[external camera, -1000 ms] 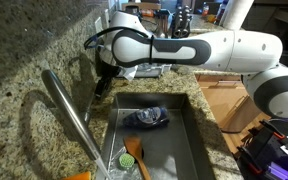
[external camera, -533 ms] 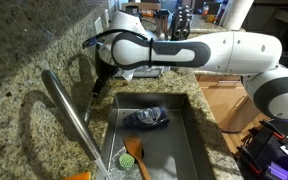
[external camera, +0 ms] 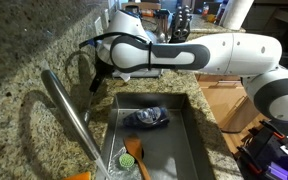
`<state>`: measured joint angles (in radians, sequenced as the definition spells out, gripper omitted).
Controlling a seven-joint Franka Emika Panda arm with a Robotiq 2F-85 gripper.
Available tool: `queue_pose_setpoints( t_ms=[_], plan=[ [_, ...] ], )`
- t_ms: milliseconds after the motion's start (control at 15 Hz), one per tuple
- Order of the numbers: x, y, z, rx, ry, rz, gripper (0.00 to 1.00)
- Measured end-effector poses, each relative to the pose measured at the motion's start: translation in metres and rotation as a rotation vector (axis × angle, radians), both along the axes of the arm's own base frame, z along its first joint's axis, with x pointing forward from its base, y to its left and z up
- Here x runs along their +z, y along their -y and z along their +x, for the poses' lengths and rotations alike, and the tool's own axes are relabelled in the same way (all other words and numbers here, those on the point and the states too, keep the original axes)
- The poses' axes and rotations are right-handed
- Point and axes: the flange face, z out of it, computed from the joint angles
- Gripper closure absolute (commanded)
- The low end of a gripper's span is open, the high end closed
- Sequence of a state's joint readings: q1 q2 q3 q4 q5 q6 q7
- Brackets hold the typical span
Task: Close the tap
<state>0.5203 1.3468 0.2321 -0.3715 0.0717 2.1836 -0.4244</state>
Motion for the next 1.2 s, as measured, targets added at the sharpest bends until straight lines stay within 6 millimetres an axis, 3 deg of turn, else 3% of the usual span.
queue_pose_setpoints(
  t_ms=[400, 600, 800, 1200],
  plan=[
    [0.033, -0.025, -0.008, -0.019, 0.000, 0.323, 0.00],
    [0.032, -0.023, -0.006, -0.028, -0.039, 0.394, 0.00],
    [0.025, -0.022, -0.007, -0.041, -0.073, 0.341, 0.00],
    [-0.003, -0.020, -0.022, -0.061, -0.196, 0.040, 0.00]
  ],
)
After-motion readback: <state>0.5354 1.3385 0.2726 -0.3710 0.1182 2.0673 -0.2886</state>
